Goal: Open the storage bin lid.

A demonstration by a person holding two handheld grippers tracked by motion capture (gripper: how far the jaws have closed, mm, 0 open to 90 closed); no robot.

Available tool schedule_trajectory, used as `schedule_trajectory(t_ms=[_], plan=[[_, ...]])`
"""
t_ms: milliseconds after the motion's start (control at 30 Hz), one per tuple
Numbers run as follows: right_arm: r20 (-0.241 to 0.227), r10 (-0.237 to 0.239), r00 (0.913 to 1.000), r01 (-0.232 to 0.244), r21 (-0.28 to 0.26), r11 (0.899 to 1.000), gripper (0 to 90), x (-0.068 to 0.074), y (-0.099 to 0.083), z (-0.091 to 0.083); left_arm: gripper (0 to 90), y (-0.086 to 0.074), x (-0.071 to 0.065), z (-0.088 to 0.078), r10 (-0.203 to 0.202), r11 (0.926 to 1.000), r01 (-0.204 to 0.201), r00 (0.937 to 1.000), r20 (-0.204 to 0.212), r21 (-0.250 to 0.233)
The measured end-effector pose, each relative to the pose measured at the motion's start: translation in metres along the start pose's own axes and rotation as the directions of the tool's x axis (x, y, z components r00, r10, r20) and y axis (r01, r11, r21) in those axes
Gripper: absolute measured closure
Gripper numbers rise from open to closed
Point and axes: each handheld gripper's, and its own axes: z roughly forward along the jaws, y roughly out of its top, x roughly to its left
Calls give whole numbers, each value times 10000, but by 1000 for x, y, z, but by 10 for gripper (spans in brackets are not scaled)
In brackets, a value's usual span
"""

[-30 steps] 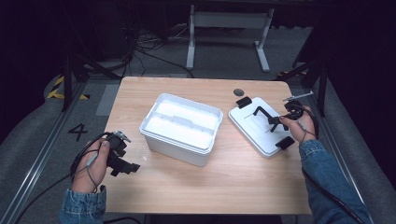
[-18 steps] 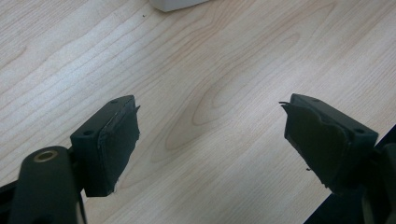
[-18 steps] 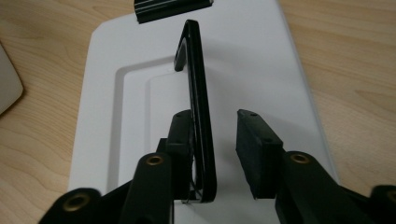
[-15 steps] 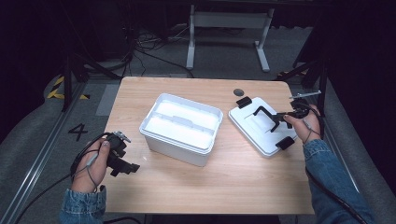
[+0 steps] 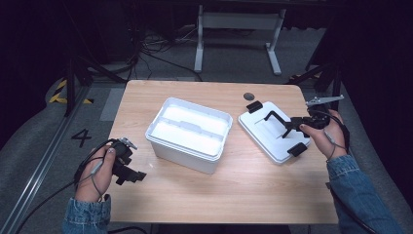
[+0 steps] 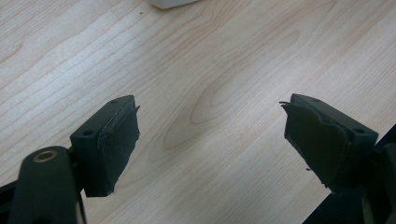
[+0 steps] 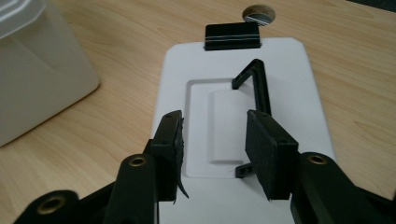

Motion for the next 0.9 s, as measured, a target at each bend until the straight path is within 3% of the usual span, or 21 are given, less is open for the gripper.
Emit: schedule_trajectory(t_ms=[333,400,667,900], plan=[[-620,-395,9973,399,43,9992,550,35,-5,-20,186,-4,-1,1,15,10000,-15,10000,-18,58],[-890,-556,9945,566,90,9984,550,49,-8,-23,186,-5,-1,1,-1,9999,1,10000,-5,117],[-1325,-981,9863,980,-69,9952,531,74,-17,-28,186,-3,-2,2,-38,9999,37,9999,102,157],[-1672,-1213,9784,1264,203,9918,526,96,-35,-23,188,0,-4,5,53,9994,-57,9999,120,350]])
